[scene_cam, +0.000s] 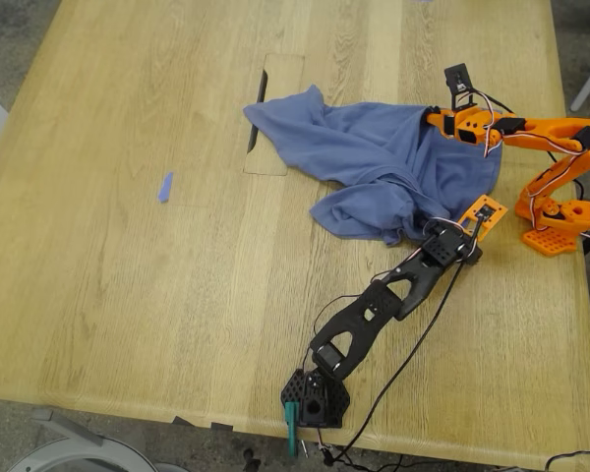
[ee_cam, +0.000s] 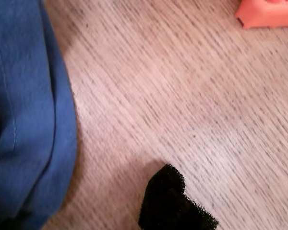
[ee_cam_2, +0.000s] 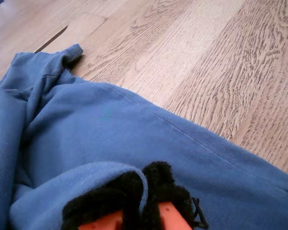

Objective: Fold a T-shirt

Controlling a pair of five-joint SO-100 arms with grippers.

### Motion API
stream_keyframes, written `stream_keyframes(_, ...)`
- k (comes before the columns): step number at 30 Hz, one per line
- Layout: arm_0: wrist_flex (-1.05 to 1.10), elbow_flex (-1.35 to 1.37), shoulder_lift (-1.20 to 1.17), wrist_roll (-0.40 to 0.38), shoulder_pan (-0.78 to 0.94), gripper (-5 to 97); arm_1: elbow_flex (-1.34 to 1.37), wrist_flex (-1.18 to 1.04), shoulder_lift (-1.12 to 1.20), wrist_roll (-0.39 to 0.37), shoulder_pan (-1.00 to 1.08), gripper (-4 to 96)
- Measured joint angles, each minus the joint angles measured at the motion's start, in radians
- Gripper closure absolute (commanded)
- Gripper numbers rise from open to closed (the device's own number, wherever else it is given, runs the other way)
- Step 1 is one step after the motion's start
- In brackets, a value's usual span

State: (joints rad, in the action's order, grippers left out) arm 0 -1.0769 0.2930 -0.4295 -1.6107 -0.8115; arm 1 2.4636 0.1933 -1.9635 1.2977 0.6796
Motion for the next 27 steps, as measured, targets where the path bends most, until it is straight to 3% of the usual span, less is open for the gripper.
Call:
stream_keyframes(3,-0.091,-0.364,0.207,0.038,0.029,18,0.006,-0.005,-0.02,0.0,0.0,91.3)
stream_keyframes(6,-0.149,-0.534,0.307,0.083,0.046,21,0.02,-0.005,-0.034,0.0,0.0,91.3)
stream_keyframes(11,-0.213,-0.586,0.334,0.14,0.074,26,0.029,-0.008,-0.038,0.0,0.0,91.3)
stream_keyframes(27,-0.281,-0.591,0.379,0.221,0.127,45,0.035,-0.008,-0.038,0.0,-0.006,91.3)
